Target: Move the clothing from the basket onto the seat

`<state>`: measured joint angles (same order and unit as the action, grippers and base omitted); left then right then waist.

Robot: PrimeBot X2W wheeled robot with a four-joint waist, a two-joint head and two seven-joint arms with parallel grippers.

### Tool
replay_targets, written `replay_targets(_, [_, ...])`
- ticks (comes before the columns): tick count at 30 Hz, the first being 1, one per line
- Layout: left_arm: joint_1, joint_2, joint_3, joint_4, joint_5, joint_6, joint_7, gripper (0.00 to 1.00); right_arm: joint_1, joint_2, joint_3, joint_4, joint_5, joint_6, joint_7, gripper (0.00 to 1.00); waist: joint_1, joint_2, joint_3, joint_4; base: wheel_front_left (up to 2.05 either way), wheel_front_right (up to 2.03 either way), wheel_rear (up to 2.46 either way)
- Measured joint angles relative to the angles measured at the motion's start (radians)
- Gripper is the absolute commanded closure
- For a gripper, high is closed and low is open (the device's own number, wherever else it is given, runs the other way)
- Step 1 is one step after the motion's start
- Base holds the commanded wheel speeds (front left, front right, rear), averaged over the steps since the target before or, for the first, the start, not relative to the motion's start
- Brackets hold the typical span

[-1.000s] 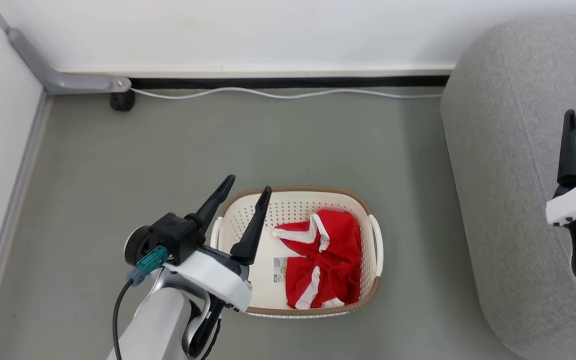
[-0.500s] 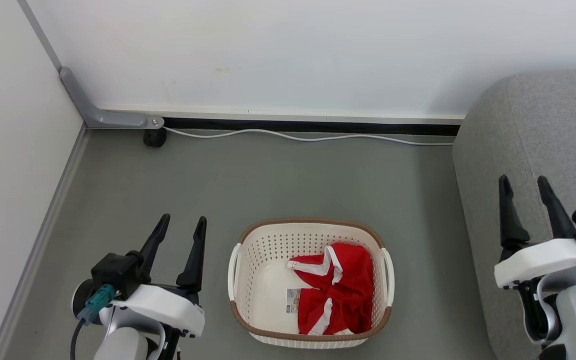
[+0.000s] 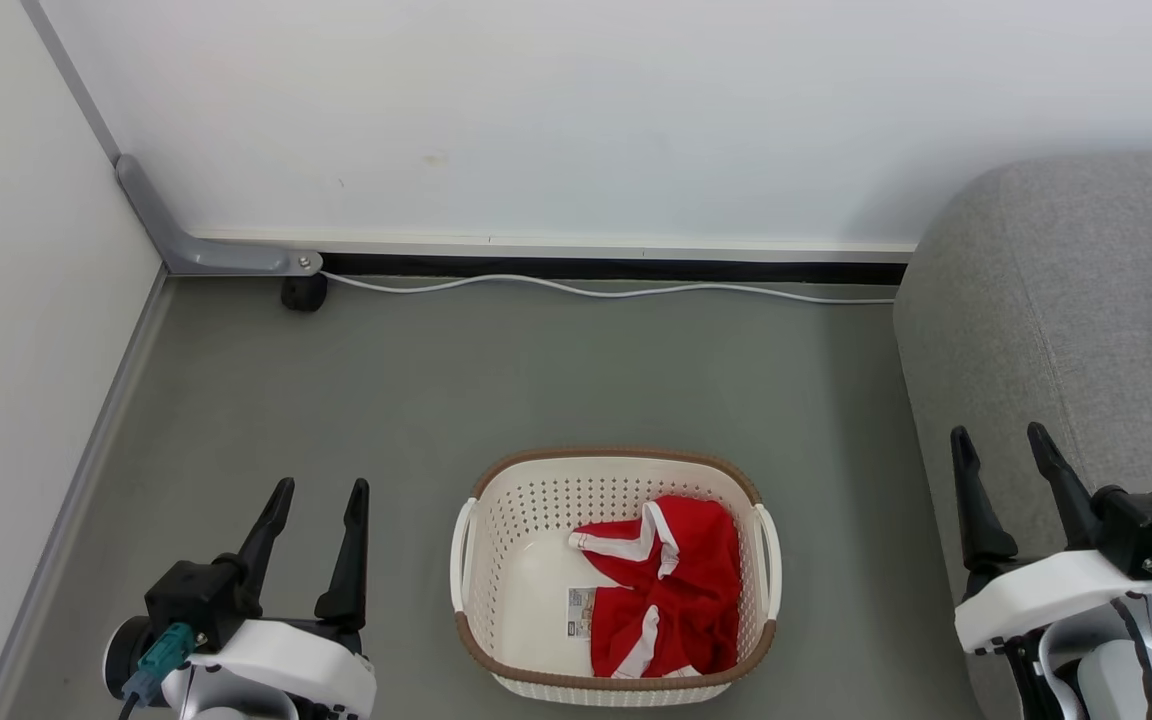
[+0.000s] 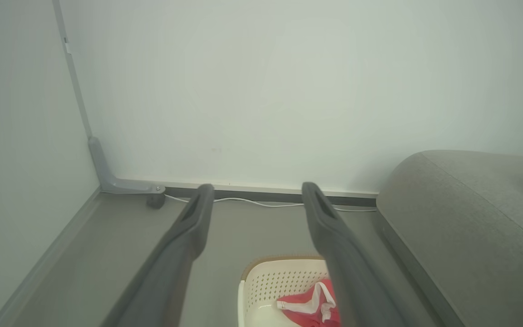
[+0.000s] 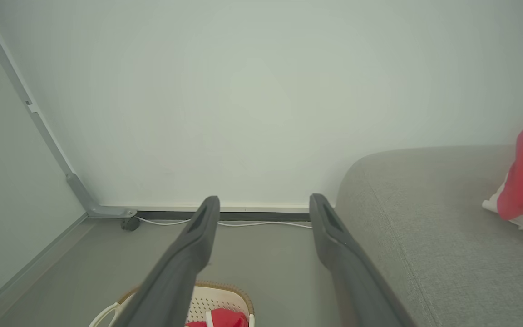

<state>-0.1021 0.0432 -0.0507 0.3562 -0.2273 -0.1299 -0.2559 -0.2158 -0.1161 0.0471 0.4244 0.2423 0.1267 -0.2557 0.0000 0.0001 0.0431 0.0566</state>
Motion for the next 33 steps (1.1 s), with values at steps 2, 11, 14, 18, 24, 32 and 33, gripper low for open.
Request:
replay_targets(2, [0.006, 0.0, 0.0, -0.007, 0.0, 0.0, 0.0, 0.0, 0.007, 0.006, 0.0, 0.0, -0.004, 0.0, 0.0, 0.0, 0.0, 0.0, 0.002, -0.002, 0.0, 0.0, 0.0])
replay_targets(11, [0.017, 0.0, -0.026, -0.011, -0.003, 0.0, 0.0, 0.0, 0.021, 0.018, -0.008, 0.001, -0.014, 0.0, 0.0, 0.0, 0.0, 0.0, 0.004, -0.013, 0.0, 0.0, 0.0])
replay_targets(14, [0.017, 0.0, -0.031, -0.011, -0.006, 0.0, 0.0, 0.0, 0.021, 0.021, -0.013, 0.002, -0.014, 0.0, 0.0, 0.0, 0.0, 0.0, 0.004, -0.016, 0.0, 0.0, 0.0])
replay_targets(18, [0.017, 0.0, -0.034, -0.011, -0.011, 0.0, 0.0, 0.0, 0.021, 0.024, -0.023, 0.003, -0.014, 0.0, 0.0, 0.0, 0.0, -0.0001, 0.003, -0.019, 0.0, 0.0, 0.0])
replay_targets(24, [0.017, 0.0, -0.037, -0.011, -0.012, 0.0, 0.0, 0.0, 0.023, 0.03, -0.044, 0.007, -0.022, 0.0, 0.0, 0.0, 0.0, 0.0, 0.003, -0.024, 0.0, 0.0, 0.0])
replay_targets(32, [0.017, 0.0, -0.046, -0.011, -0.012, 0.0, 0.0, 0.0, 0.048, 0.043, -0.067, 0.017, -0.025, 0.0, 0.0, 0.0, 0.0, 0.0, -0.005, -0.034, 0.0, 0.0, 0.0])
replay_targets(33, [0.017, 0.0, -0.047, -0.011, -0.012, 0.0, 0.0, 0.0, 0.05, 0.043, -0.067, 0.017, -0.025, 0.0, 0.0, 0.0, 0.0, 0.0, -0.006, -0.036, 0.0, 0.0, 0.0])
